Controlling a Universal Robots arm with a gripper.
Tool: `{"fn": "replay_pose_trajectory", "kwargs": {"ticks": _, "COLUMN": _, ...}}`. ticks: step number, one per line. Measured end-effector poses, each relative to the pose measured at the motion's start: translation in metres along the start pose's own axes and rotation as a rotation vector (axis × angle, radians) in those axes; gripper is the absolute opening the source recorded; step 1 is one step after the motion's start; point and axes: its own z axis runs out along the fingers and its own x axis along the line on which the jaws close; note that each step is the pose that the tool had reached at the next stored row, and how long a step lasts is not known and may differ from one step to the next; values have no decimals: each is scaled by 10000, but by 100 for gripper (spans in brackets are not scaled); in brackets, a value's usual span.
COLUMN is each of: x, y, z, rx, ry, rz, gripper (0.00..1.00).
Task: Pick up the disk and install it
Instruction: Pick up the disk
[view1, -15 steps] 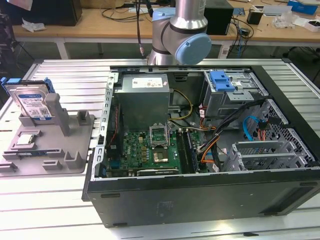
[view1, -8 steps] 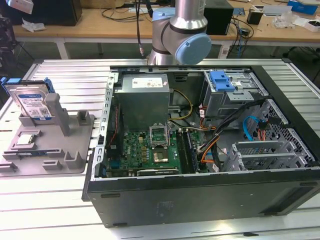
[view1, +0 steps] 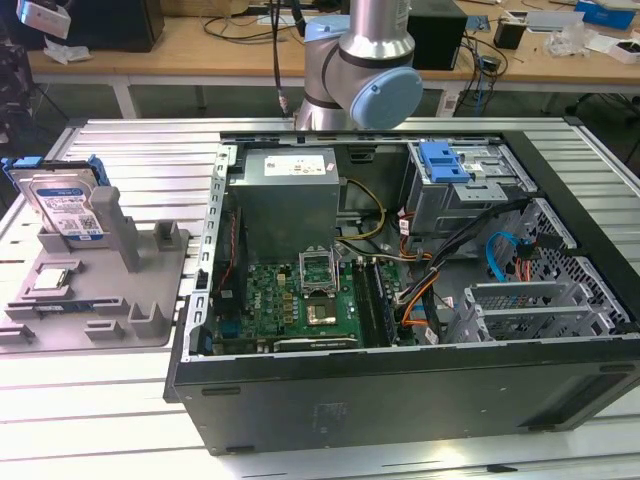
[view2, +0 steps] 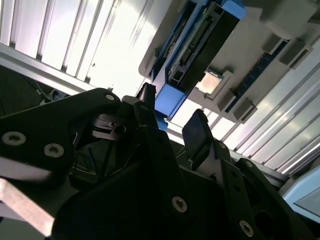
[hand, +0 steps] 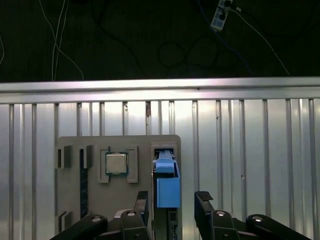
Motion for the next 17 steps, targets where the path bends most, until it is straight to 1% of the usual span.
{"fn": "replay_pose_trajectory", "kwargs": {"ticks": 9, "x": 31, "y": -4, "z": 90, "rx": -1, "ry": 0, "rz": 1, "gripper": 49}}
{"fn": "replay_pose_trajectory", "kwargs": {"ticks": 14, "x": 29, "y": -9, "z": 185, "rx": 0, "ry": 0, "rz": -1, "gripper": 49}}
{"fn": "replay_pose_trajectory", "kwargs": {"ticks": 17, "x": 26, "y": -9, "z": 228, "rx": -1, "ry": 0, "rz": 0, "gripper": 49}}
